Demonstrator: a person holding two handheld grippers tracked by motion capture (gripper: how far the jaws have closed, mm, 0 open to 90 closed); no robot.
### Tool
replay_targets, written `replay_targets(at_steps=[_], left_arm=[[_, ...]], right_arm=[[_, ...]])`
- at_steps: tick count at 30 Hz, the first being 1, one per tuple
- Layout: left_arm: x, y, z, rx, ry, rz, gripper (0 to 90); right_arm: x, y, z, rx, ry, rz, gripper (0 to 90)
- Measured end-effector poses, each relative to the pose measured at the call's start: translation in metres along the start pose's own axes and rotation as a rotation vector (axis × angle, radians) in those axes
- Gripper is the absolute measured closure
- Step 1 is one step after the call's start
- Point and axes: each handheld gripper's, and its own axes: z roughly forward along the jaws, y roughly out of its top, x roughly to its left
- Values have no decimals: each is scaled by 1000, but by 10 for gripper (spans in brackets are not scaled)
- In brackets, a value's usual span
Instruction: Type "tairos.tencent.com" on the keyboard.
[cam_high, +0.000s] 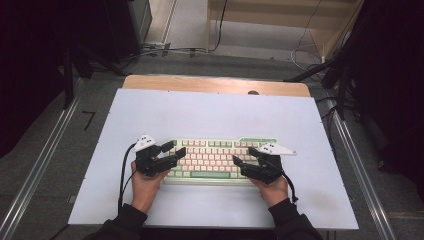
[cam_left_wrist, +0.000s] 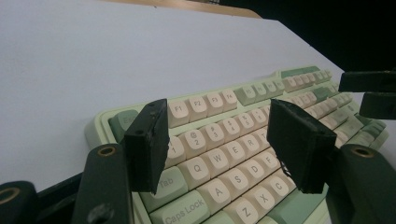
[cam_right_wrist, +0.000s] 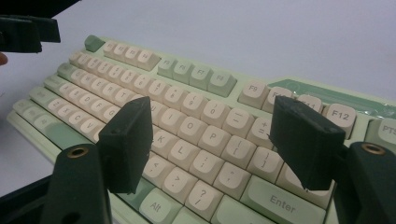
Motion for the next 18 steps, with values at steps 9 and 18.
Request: replay_targets(at_steps=[9, 18], left_arm=[[1, -1, -1, -1, -2, -4, 398], [1, -2, 1, 4, -5, -2, 400]], right_arm=[[5, 0, 4, 5, 14, -20, 370], [13, -2, 12, 13, 40, -46, 645]])
